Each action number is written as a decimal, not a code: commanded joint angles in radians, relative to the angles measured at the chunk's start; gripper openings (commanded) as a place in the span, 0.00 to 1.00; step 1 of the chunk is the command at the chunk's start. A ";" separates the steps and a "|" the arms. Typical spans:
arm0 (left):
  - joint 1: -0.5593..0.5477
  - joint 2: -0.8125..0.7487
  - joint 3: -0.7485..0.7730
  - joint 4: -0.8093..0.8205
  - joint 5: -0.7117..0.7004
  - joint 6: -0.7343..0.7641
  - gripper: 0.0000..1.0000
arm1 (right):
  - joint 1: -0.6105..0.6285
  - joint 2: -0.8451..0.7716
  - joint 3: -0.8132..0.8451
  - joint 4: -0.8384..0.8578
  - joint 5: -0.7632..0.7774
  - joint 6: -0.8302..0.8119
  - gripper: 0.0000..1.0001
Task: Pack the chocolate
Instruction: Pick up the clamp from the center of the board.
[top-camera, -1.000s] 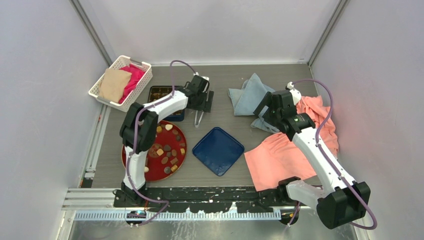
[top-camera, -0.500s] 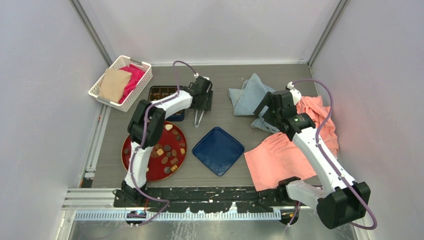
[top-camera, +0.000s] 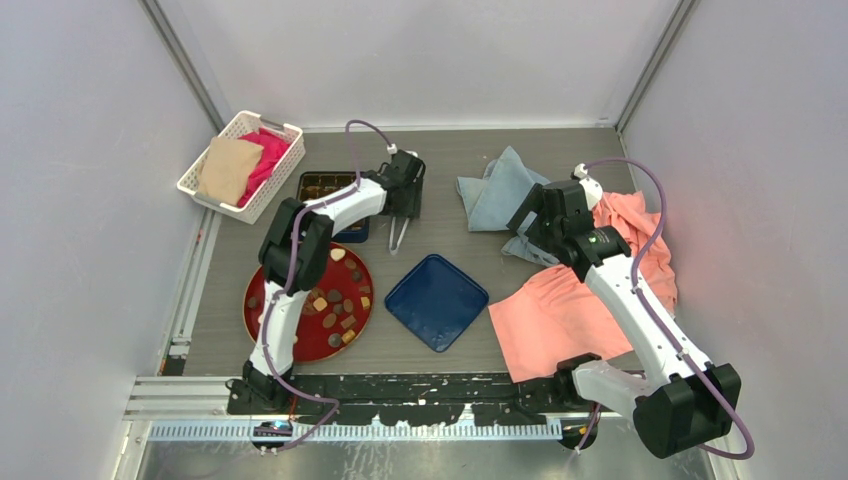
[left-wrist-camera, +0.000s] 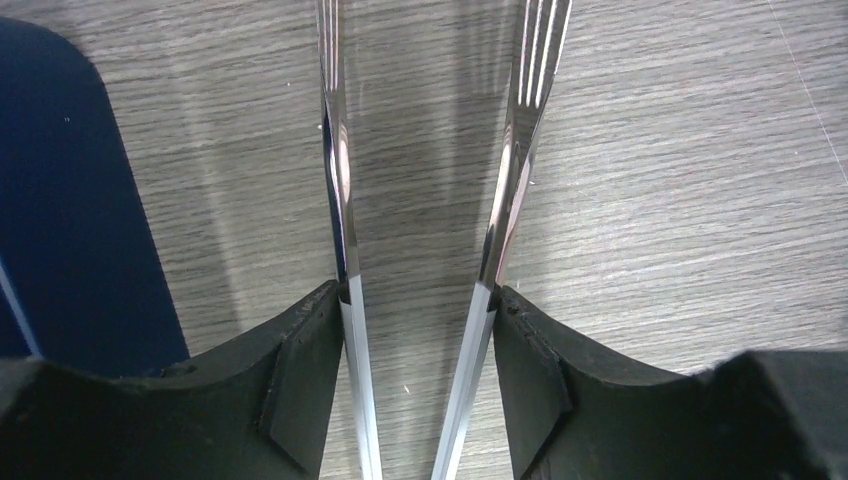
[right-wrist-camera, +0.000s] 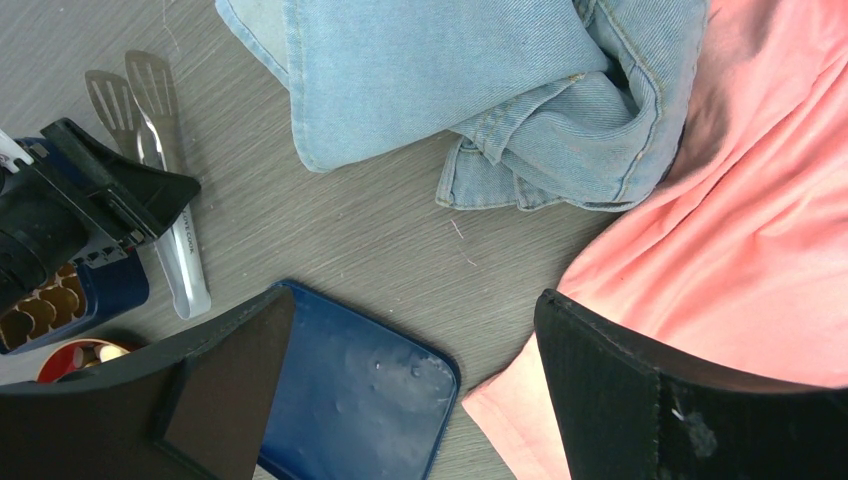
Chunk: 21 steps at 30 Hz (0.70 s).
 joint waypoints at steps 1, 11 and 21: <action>0.003 0.006 0.038 -0.028 -0.014 -0.016 0.58 | 0.004 -0.026 0.006 0.035 0.014 -0.015 0.95; 0.003 -0.010 0.026 -0.080 -0.041 -0.092 0.62 | 0.003 -0.018 0.006 0.041 0.007 -0.014 0.95; -0.014 0.012 0.045 -0.120 -0.061 -0.122 0.59 | 0.004 -0.025 0.003 0.040 0.010 -0.012 0.96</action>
